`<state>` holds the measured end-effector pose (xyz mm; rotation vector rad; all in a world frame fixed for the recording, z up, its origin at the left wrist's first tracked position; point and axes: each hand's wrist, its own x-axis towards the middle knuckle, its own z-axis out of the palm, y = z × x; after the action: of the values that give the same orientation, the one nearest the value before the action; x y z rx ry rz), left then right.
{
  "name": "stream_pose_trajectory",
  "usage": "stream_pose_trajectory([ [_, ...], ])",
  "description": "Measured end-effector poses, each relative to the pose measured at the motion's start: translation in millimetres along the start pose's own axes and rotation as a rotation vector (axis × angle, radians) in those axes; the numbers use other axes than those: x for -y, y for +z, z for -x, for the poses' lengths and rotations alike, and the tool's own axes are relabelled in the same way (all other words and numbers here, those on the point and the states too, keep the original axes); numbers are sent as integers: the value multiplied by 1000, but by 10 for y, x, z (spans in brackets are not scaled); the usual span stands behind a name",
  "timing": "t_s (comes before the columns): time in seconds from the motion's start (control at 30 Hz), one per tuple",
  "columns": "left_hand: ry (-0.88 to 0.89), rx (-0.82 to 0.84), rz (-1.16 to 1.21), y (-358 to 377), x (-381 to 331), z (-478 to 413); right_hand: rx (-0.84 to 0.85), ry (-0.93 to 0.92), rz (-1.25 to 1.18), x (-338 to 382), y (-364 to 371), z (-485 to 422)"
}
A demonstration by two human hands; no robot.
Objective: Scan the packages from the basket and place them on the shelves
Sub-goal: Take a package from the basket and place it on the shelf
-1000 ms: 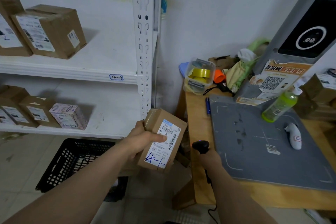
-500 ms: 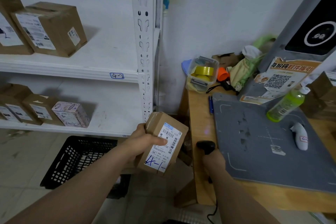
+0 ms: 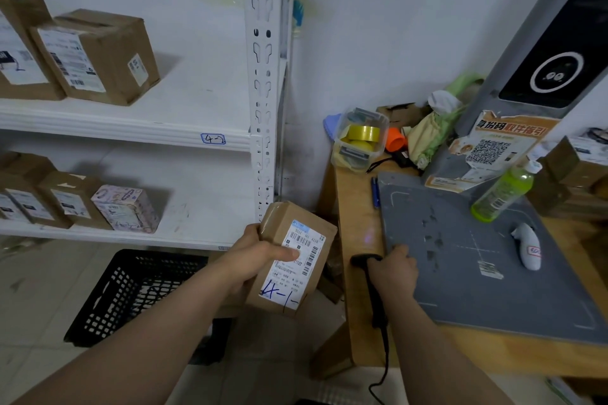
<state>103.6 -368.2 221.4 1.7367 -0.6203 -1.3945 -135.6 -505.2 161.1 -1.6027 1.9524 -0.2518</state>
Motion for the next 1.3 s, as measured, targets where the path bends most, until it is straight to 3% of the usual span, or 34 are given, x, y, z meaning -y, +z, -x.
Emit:
stream_pose_trajectory([
  [0.1, 36, 13, 64, -55, -9, 67, 69, -111, -154, 289, -180, 136],
  [0.4, 234, 86, 232, -712, -293, 510, 703, -434, -547, 1410, -579, 1026],
  [0.63, 440, -15, 312, -1518, -655, 1143, 887, -639, -601, 2237, -537, 1663],
  [0.77, 531, 8, 329, -1991, -737, 1333, 892, -724, -526, 2679, -370, 2010],
  [0.97, 547, -86, 383, -2563, -958, 1418, 852, -777, -539, 3210, -180, 2320],
  [1.17, 633, -224, -39, -2941, -1345, 1358, 609, -703, -768, 3541, -37, 2252],
  [1.3, 683, -303, -194, -3091, -1601, 1181, 505, -698, -773, 3771, -39, 2038],
])
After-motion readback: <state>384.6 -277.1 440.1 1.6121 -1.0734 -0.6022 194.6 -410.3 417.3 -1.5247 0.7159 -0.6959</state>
